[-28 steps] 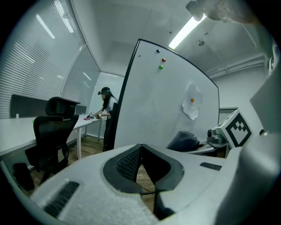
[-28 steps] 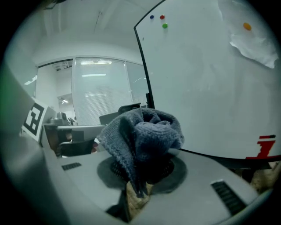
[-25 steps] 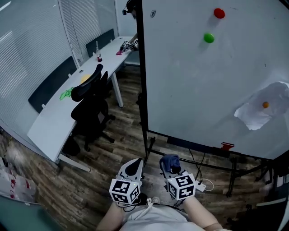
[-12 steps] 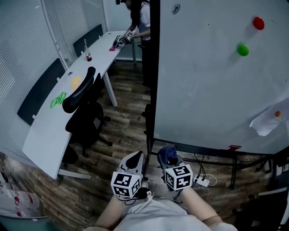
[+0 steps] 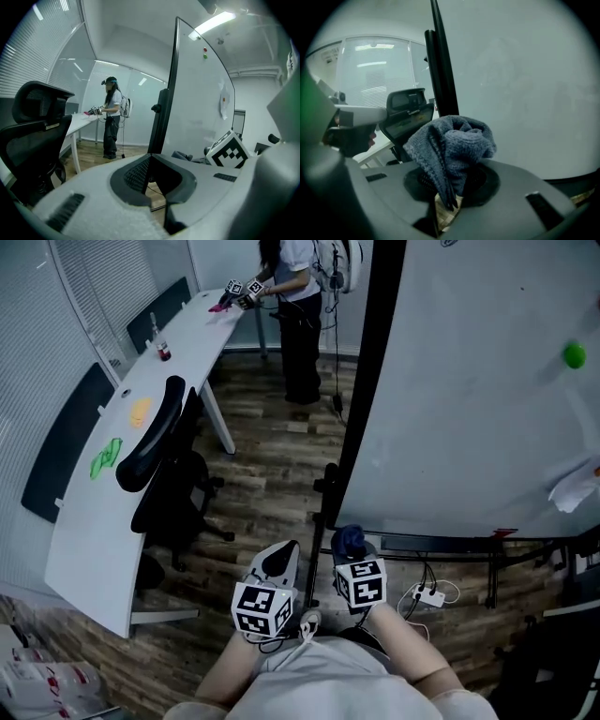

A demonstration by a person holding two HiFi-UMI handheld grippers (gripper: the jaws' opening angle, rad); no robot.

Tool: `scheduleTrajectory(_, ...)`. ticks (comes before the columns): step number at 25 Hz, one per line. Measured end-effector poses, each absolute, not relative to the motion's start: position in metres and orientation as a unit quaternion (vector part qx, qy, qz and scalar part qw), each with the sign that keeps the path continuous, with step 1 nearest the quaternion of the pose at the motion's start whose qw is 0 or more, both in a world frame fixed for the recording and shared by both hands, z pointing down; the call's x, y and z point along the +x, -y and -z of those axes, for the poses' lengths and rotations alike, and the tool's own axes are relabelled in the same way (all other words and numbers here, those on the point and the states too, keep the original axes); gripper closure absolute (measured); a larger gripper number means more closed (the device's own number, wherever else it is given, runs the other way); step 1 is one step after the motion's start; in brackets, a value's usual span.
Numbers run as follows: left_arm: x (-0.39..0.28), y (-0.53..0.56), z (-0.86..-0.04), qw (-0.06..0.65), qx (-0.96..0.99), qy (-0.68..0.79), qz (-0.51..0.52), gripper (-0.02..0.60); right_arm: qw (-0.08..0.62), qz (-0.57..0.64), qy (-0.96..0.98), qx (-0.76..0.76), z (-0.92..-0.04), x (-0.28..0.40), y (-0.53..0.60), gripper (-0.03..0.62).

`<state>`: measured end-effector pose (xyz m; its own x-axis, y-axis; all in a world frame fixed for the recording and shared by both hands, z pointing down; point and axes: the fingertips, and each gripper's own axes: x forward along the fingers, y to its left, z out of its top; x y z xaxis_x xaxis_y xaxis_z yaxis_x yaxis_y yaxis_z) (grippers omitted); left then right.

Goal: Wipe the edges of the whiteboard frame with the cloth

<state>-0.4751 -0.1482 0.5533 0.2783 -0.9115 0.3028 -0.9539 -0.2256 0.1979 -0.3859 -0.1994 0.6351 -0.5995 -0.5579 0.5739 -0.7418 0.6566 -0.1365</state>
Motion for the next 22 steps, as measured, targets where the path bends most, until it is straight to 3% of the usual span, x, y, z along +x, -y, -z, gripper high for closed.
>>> scheduleTrajectory(6, -0.484, 0.157, -0.562, 0.18, 0.787, 0.586, -0.067, 0.563, 0.296, -0.164, 0.864, 0.372, -0.667, -0.399, 0.21, 0.517)
scheduleTrajectory(22, -0.487, 0.161, -0.563, 0.18, 0.793, 0.578, -0.066, 0.563, 0.29, -0.128, 0.881, 0.352, -0.63, -0.418, 0.223, 0.517)
